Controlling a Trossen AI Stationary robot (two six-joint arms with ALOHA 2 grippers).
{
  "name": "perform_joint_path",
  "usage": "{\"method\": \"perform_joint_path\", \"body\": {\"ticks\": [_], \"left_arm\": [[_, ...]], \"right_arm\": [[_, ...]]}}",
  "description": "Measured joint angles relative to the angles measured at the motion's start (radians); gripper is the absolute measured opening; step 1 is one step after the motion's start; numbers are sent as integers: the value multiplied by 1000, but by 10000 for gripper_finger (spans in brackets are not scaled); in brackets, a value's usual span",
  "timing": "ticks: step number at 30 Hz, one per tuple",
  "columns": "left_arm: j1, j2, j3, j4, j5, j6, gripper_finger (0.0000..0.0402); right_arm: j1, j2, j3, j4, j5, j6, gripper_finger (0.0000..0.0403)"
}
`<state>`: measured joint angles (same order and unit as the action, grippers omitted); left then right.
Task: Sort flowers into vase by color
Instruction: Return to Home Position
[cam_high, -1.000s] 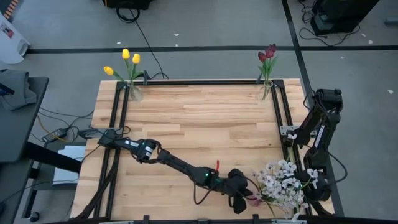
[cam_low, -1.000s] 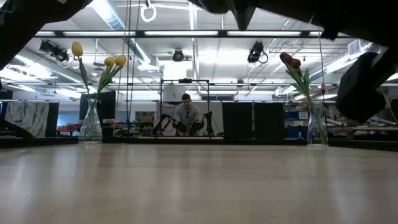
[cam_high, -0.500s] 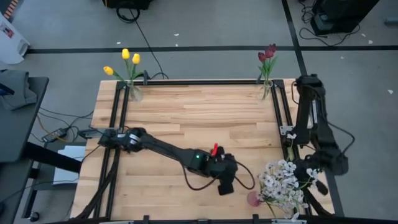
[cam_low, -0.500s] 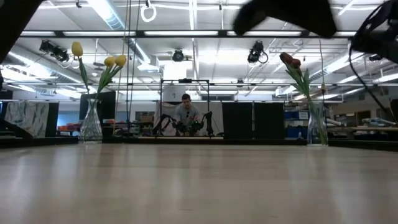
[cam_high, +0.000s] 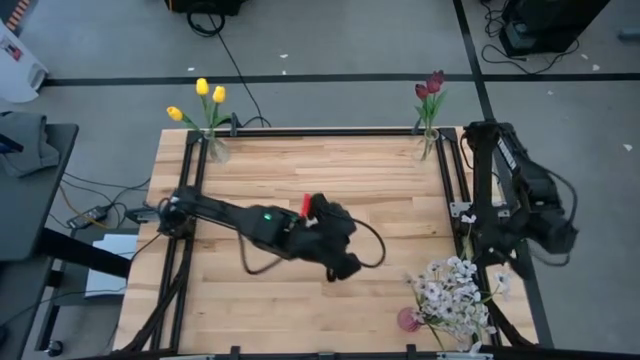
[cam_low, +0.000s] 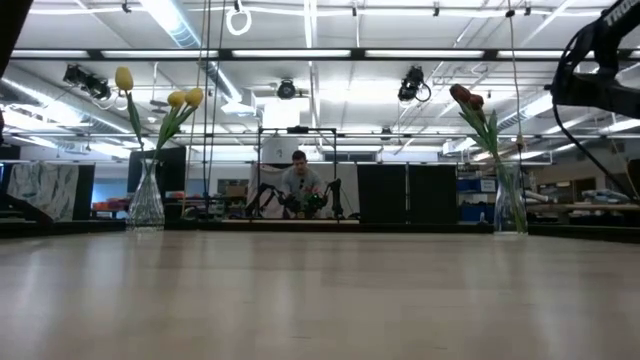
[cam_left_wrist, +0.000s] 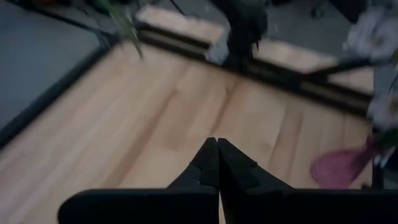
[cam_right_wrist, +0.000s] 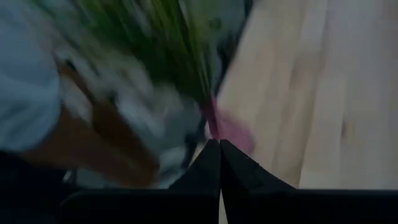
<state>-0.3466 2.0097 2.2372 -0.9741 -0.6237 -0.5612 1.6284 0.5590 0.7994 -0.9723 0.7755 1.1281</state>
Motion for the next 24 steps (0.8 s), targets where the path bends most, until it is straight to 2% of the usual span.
{"method": "perform_joint_path", "body": {"ticks": [4,7,16,21,24], "left_arm": [[-3,-50,-1,24,-76,5,1],[-3,-84,-1,45,-123,7,1],[-3,-109,-1,46,-164,8,1],[-3,-107,-1,47,-172,3,1],[-3,-107,-1,48,-181,3,1]], "right_arm": [[-17,8,118,57,169,-268,9],[-42,11,219,100,228,-455,9],[-113,70,478,406,196,-989,9],[-160,173,578,572,189,-1171,9],[-200,240,639,592,145,-1236,9]]}}
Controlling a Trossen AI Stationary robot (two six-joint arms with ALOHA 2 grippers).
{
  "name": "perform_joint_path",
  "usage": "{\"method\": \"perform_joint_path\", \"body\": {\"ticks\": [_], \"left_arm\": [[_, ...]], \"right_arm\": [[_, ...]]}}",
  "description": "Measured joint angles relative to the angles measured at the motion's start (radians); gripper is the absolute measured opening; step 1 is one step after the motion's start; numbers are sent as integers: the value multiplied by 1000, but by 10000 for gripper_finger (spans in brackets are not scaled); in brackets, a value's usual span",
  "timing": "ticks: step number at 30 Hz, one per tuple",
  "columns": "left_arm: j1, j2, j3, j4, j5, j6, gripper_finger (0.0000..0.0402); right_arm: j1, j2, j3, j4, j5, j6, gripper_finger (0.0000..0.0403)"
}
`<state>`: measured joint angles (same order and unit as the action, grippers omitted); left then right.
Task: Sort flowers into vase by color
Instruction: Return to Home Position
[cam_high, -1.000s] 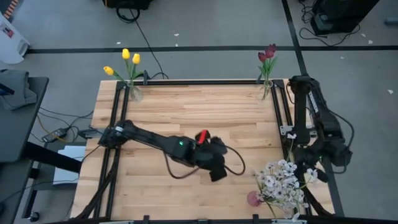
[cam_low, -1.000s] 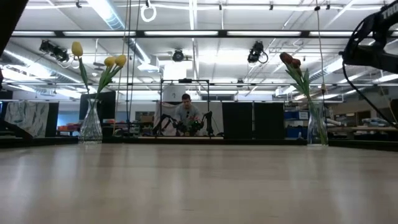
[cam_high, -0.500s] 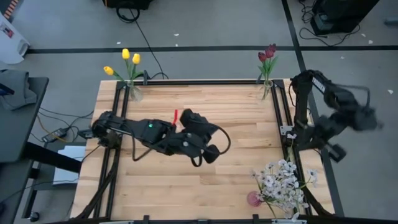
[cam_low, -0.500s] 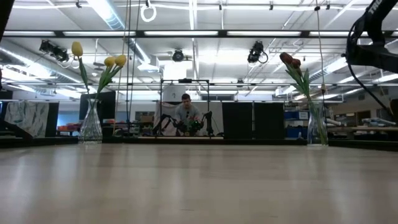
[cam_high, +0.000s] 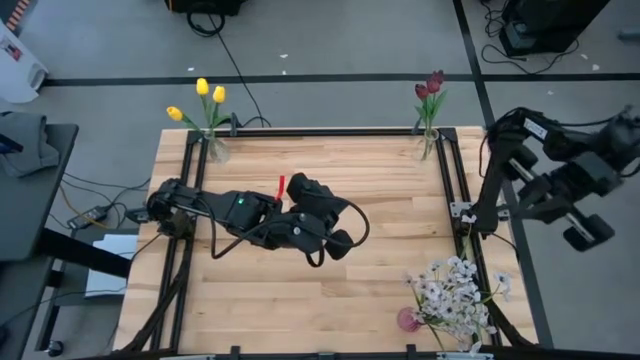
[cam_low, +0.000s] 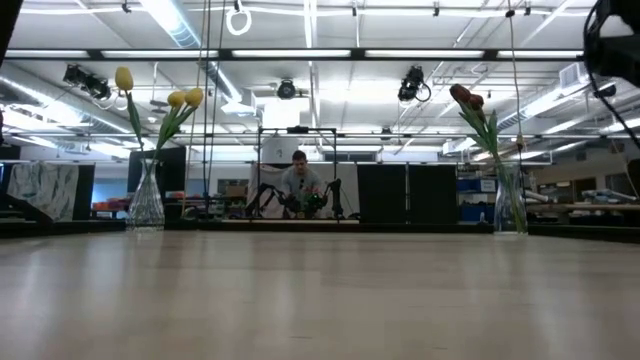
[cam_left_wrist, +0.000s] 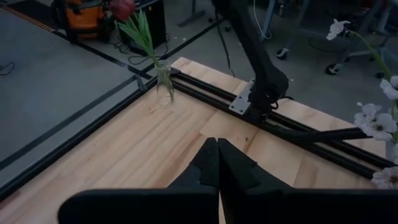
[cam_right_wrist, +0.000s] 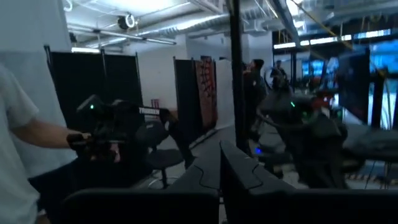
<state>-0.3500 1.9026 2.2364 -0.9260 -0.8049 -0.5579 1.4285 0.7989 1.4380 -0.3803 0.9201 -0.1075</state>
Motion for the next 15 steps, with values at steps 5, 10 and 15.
{"method": "perform_joint_path", "body": {"ticks": [5,10,15], "left_arm": [[-8,0,0,27,-4,14,1],[-34,0,0,222,73,231,1],[-38,-14,0,324,268,389,1]], "right_arm": [[-132,58,36,-7,-133,-29,9],[-349,81,38,-1,-359,66,9],[-616,161,38,-8,-634,150,9]]}}
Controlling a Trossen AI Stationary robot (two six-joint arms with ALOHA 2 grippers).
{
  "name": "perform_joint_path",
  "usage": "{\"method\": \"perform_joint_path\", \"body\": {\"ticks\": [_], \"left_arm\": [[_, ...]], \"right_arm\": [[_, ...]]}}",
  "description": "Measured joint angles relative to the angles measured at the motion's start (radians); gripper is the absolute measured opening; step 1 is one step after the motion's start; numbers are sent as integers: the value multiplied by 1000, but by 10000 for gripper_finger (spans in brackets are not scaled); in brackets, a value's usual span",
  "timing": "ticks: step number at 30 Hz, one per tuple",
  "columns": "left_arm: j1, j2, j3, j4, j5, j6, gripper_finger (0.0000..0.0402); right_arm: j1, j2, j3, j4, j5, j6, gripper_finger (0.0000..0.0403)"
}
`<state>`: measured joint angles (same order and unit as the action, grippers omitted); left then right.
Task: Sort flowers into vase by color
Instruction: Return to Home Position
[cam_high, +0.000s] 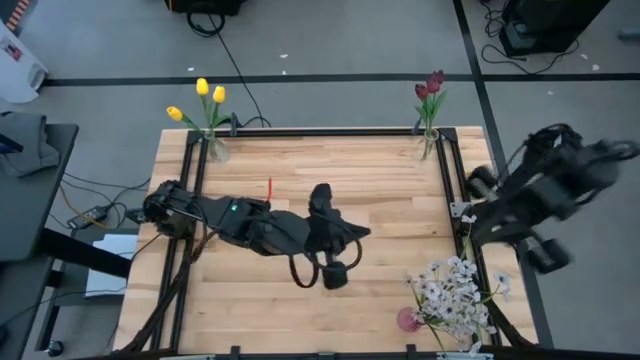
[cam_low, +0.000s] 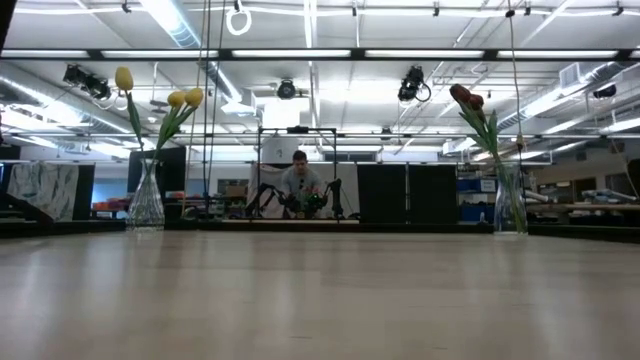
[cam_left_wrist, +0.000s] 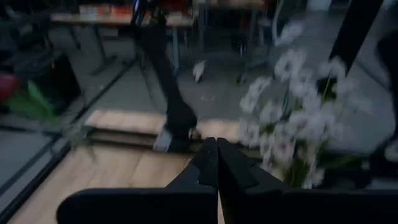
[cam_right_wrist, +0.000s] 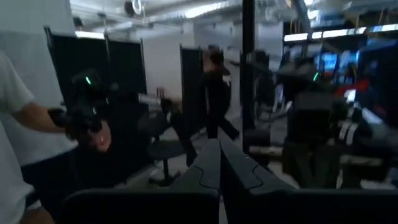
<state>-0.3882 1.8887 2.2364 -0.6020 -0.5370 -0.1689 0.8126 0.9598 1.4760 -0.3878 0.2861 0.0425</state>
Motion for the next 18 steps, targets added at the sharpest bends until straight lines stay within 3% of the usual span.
{"method": "perform_joint_path", "body": {"ticks": [3,7,13,18], "left_arm": [[1,-41,0,-177,-18,-50,1],[-9,-120,-2,-337,-61,-59,1],[-8,-272,-31,-501,-67,-15,1],[-11,-451,-204,-513,-49,6,1]], "right_arm": [[-168,55,-2,18,-193,35,9],[-362,108,-2,86,-375,70,9],[-613,183,-1,151,-543,94,9],[-749,254,-1,193,-632,99,9]]}}
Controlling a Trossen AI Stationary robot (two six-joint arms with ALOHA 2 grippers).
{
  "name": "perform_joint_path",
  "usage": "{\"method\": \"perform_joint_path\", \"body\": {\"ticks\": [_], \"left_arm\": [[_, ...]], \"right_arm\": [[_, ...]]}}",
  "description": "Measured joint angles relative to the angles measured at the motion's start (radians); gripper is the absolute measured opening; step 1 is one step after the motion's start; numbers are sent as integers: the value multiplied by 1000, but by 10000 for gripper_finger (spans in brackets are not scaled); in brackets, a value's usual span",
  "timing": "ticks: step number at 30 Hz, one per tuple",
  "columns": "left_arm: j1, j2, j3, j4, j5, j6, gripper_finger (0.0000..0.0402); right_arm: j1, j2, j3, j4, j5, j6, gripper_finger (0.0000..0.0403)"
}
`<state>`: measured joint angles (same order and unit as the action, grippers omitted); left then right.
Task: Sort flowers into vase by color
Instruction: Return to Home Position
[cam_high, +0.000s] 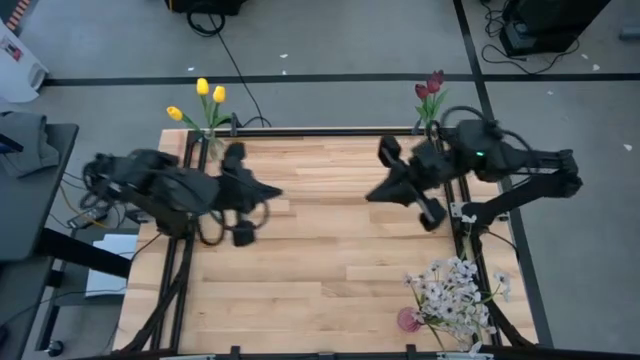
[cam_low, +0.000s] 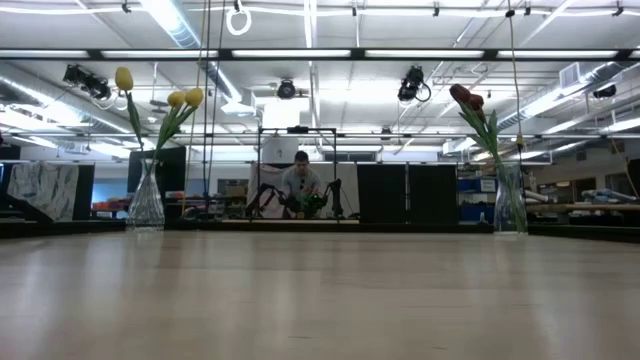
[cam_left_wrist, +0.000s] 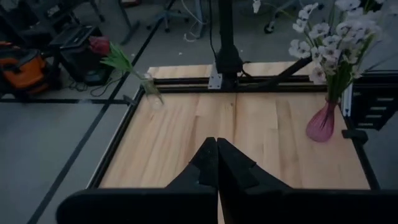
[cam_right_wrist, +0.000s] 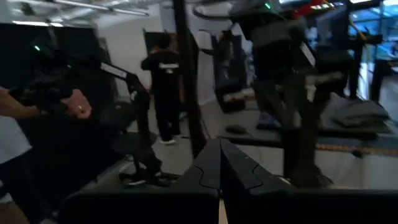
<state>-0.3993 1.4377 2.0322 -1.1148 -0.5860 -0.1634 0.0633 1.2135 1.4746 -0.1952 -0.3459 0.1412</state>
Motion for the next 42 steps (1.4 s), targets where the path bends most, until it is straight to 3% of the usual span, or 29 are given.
{"method": "perform_joint_path", "body": {"ticks": [4,11,18,26,37,42], "left_arm": [[0,-215,-255,65,2,-2,1],[28,-636,-781,428,-4,18,1],[47,-890,-1100,586,-31,8,1],[47,-930,-1313,636,-9,55,1],[100,-919,-1619,1050,-18,73,1],[147,-890,-1722,1158,-14,2,1]], "right_arm": [[-77,46,0,-2,-28,-10,9],[-196,78,-11,-2,-109,10,9],[-292,7,-139,18,-114,31,9],[-390,-138,-421,200,-161,61,9],[-467,-343,-862,522,-198,146,9],[-454,-394,-1009,607,-107,175,9]]}}
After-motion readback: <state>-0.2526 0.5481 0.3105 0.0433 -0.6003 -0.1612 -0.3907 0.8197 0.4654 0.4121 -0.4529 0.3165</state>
